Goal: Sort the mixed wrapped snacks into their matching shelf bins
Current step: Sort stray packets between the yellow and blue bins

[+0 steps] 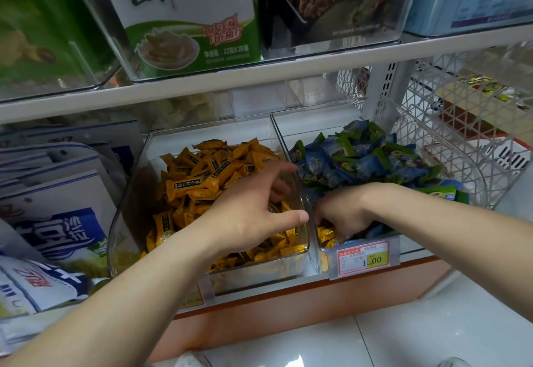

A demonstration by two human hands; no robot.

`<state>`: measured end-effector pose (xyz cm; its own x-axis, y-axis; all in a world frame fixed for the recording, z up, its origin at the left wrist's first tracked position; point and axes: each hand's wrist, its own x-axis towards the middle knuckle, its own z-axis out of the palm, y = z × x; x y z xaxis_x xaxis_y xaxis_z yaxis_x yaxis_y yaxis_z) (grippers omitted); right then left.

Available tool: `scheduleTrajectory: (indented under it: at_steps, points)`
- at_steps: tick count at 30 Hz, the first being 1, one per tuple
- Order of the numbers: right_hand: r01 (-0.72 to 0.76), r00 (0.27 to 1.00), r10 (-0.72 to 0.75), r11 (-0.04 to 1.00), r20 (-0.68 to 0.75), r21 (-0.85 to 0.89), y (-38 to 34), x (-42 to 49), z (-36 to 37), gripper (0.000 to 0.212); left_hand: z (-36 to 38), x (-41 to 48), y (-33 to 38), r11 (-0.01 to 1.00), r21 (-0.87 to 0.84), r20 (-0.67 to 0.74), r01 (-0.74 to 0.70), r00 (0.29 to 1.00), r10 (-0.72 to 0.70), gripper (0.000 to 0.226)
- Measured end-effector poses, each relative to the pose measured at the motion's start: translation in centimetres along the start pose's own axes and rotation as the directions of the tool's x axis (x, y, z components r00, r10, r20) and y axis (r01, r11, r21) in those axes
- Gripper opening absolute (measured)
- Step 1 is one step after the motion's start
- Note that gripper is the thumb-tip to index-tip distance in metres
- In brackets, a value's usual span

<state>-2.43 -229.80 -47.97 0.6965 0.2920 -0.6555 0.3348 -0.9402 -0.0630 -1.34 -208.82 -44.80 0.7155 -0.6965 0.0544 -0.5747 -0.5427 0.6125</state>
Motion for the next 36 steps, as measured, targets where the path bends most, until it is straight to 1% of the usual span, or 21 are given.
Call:
scheduleTrajectory:
  at_steps: [2,3,5,8,9,11,12,15,16,19,22,24,25,27,29,31,33,34,36]
  points:
    - [0.013,1.0,-0.012,0.996,-0.01,0.092,0.3,-0.1,-0.1,0.041,0.0,0.0,0.0,1.0,0.001,-0.001,-0.001,1.0,0.001,0.074]
    - [0.021,0.999,-0.015,0.991,-0.045,0.133,0.5,-0.2,-0.1,0.038,0.0,0.0,0.0,1.0,0.002,0.0,-0.001,1.0,0.001,0.074]
    - [0.026,0.988,0.0,0.986,-0.154,0.162,0.7,-0.2,0.3,0.035,0.0,0.0,0.0,1.0,-0.001,0.0,-0.001,1.0,0.001,0.074]
    - [-0.009,0.942,0.063,0.987,-0.33,0.163,0.9,0.1,1.0,0.039,-0.1,0.0,0.0,1.0,-0.01,0.0,0.001,1.0,-0.001,0.074]
    - [-0.018,0.934,0.079,0.984,-0.347,0.177,1.0,0.2,1.2,0.043,-0.1,0.0,0.1,1.0,-0.009,0.002,0.001,1.0,-0.001,0.074]
    - [-0.025,0.942,0.088,0.981,-0.324,0.192,1.0,0.3,1.3,0.053,-0.1,0.0,0.1,1.0,-0.011,0.003,0.003,1.0,-0.003,0.073]
    - [-0.031,0.946,0.087,0.983,-0.313,0.179,1.0,0.3,1.3,0.053,-0.1,0.1,0.1,1.0,-0.015,0.004,0.005,1.0,-0.005,0.073]
    - [-0.041,0.933,0.083,0.991,-0.349,0.127,0.6,0.4,1.4,0.033,-0.1,0.0,0.1,1.0,-0.025,0.007,0.011,1.0,-0.01,0.072]
    - [-0.027,0.926,0.087,0.986,-0.368,0.164,0.7,0.3,1.3,0.032,-0.1,0.0,0.1,1.0,-0.026,0.007,0.011,1.0,-0.01,0.072]
    - [0.027,0.889,0.149,0.927,-0.433,0.374,1.3,-0.9,0.3,0.038,-0.2,0.1,0.1,0.999,-0.047,0.003,0.011,1.0,-0.011,0.07]
    - [0.087,0.82,0.233,0.852,-0.523,0.516,2.0,-2.5,-0.6,0.039,-0.4,0.3,0.2,0.997,-0.08,-0.015,0.013,1.0,-0.015,0.064]
    - [0.162,0.757,0.3,0.775,-0.581,0.611,2.1,-3.7,-0.8,0.039,-0.6,0.5,0.4,0.998,-0.062,-0.055,0.008,0.998,-0.012,0.06]
    - [0.216,0.723,0.337,0.719,-0.603,0.661,2.1,-4.3,-0.8,0.038,-0.6,0.6,0.7,1.0,-0.026,-0.097,-0.001,0.995,-0.001,0.058]
    - [0.376,0.661,0.398,0.558,-0.636,0.74,2.0,-5.5,-1.0,0.035,-0.5,0.9,1.3,0.997,0.068,-0.206,-0.029,0.978,0.043,0.056]
    - [0.559,0.637,0.394,0.355,-0.663,0.749,1.6,-6.3,-1.1,0.035,-0.2,1.0,2.1,0.994,0.099,-0.281,-0.044,0.957,0.071,0.061]
    - [0.654,0.663,0.346,0.164,-0.664,0.739,1.0,-6.5,-1.2,0.039,0.3,1.1,3.0,0.998,0.027,-0.311,-0.058,0.948,0.063,0.073]
    - [0.695,0.679,0.313,0.016,-0.664,0.719,0.1,-6.3,-1.3,0.043,0.7,1.0,3.8,0.991,-0.084,-0.33,-0.099,0.942,0.066,0.078]
    - [0.707,0.678,0.316,-0.032,-0.663,0.707,-0.3,-6.3,-1.5,0.043,0.8,1.0,4.1,0.982,-0.145,-0.341,-0.122,0.938,0.066,0.077]
    - [0.724,0.665,0.346,-0.082,-0.661,0.685,-0.8,-6.2,-1.9,0.035,0.9,0.8,4.5,0.949,-0.28,-0.351,-0.147,0.936,0.041,0.073]
